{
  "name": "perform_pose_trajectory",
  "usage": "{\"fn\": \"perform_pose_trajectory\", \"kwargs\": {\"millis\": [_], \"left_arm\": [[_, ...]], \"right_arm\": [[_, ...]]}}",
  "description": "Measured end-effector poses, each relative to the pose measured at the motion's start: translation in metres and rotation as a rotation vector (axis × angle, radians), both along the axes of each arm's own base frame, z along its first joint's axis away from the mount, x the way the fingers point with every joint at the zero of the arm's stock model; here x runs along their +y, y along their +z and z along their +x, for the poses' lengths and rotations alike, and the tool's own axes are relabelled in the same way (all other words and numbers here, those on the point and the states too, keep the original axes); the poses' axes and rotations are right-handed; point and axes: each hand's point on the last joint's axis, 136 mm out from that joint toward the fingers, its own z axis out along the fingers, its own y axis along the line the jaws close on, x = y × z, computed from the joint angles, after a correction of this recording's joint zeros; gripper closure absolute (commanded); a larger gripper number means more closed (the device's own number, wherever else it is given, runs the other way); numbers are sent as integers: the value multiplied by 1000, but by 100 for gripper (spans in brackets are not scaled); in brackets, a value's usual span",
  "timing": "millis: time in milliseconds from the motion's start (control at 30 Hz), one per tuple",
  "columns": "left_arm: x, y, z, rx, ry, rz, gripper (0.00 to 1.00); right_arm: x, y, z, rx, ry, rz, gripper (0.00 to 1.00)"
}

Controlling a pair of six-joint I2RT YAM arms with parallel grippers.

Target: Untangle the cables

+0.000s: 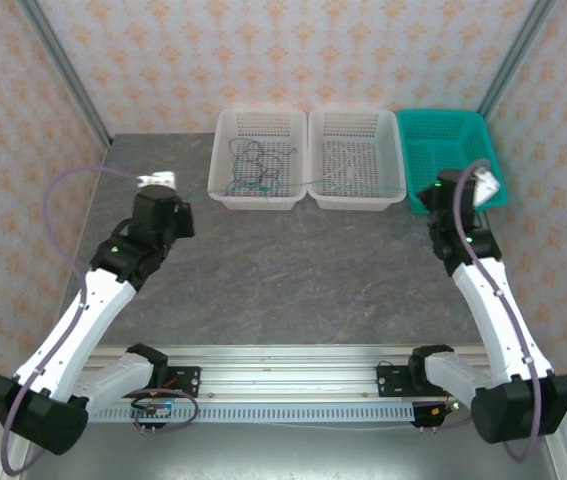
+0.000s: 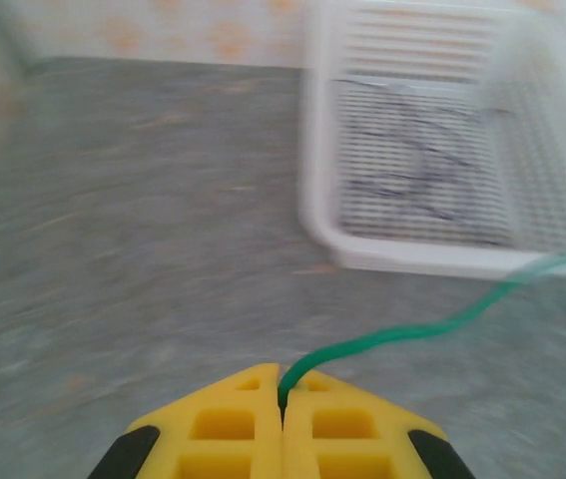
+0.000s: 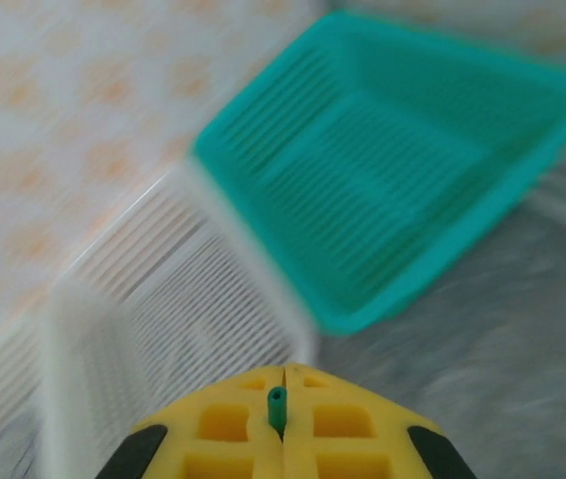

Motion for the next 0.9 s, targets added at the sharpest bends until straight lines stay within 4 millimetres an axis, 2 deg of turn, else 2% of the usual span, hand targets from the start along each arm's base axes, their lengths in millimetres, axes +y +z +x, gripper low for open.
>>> {"fn": "perform_pose_trajectory", "kwargs": {"millis": [33, 167, 233, 367, 467, 567, 700, 800, 900], "left_arm": [[12, 1, -5, 1, 36, -2, 100], [44, 4, -17, 1, 145, 6, 100], [54, 1, -20, 14, 181, 9, 100], [56, -3, -22, 32, 188, 12, 100], [56, -3, -22, 35, 177, 0, 100], [42, -10, -20, 47, 101, -45, 100], [9, -26, -19, 74, -64, -149, 100], [-17, -32, -20, 82, -169, -217, 100], [-49, -25, -22, 54, -279, -275, 100]], "right_arm": [[-16, -1, -8, 5, -51, 5, 100], [-58, -7, -31, 5, -199, 31, 100], [-79, -14, -43, 3, -283, 68, 100], [-102, -37, -55, -22, -370, 220, 100], [-104, -58, -54, -45, -376, 354, 100], [-88, -64, -37, -101, -306, 489, 100], [-73, -59, -17, -217, -227, 632, 100], [-65, -54, -11, -241, -196, 662, 100], [-58, -60, -11, -211, -184, 654, 100]]}}
